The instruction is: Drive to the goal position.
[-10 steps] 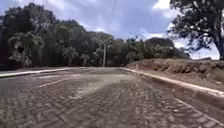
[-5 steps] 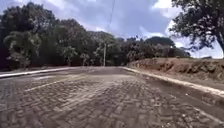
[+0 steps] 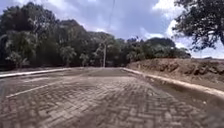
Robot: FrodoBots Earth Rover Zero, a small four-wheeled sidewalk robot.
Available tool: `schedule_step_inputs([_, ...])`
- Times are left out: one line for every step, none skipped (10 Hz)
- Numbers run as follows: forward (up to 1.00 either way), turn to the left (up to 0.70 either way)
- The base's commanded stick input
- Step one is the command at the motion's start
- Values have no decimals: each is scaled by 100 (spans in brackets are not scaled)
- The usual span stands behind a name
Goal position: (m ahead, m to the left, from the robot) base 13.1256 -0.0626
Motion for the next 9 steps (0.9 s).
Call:
schedule_step_inputs([100,0])
schedule_step_inputs([100,0])
schedule_step_inputs([100,0])
schedule_step_inputs([100,0])
schedule_step_inputs([100,0])
schedule_step_inputs([100,0])
schedule_step_inputs([100,0])
schedule_step_inputs([100,0])
schedule_step_inputs([100,0])
